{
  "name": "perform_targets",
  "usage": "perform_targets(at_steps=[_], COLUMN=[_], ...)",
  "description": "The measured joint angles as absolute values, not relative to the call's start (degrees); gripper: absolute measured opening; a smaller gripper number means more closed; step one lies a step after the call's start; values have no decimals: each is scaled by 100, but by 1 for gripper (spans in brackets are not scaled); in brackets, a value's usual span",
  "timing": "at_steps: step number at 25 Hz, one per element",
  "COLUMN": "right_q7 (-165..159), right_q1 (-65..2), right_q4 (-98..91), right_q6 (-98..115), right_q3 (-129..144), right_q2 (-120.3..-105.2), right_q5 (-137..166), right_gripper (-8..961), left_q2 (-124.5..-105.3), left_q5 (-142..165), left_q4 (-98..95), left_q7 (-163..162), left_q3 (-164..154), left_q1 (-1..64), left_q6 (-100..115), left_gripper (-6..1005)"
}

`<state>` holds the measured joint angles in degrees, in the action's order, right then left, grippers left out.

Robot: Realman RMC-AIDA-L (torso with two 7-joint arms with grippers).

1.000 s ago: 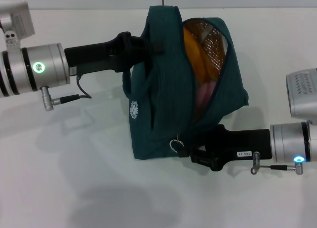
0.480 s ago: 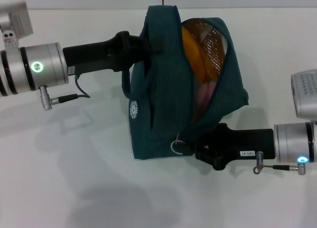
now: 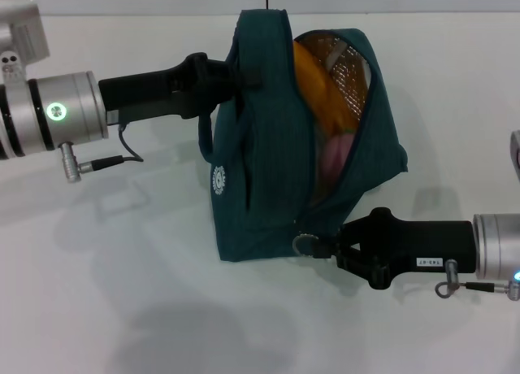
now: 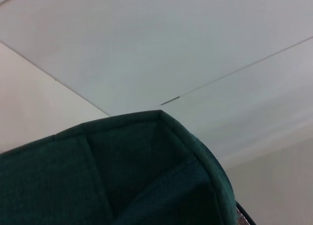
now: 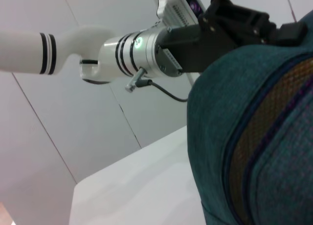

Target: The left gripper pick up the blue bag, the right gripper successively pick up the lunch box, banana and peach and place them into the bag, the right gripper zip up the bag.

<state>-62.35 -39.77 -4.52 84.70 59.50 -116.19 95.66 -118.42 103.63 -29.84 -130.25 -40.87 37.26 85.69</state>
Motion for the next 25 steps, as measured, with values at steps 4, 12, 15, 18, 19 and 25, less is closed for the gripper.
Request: perform_targets(at_steps=[4,12,15,18,19,25], right_q7=[-6236,-6234,-6235,-6228,-6224,-6068], right_q1=[-3865,-3716,-3598,-3468,-3444,-3370], right_q4=[-510,-673,-790,-901,-920,-1002], right_q6=[8591,8923,9017,9140,9164,9269], right_q3=[5950,5950,5950,5951,5951,5967], right_q2=[-11619,-11619,-11619,-11619,-11619,-11619], right_q5=[9465,9364,9234,9090,9049,8749], right_gripper=[3,3,3,3,3,3], left_q2=[-11835,-11829,-11829,-11829,-11829,-11830], left_q5=[10335,10323,10321,10319,10318,10318], left_q4=[-2994,-2975,-2974,-2974,-2976,-2980], left_q7=[-13009,-12969,-12964,-12959,-12959,-12901], left_q3=[-4087,-4087,-4087,-4087,-4087,-4087], left_q1=[3693,3691,3691,3691,3691,3692], left_q6=[8569,8569,8569,8569,8569,8569], left_gripper=[32,32,32,32,32,32])
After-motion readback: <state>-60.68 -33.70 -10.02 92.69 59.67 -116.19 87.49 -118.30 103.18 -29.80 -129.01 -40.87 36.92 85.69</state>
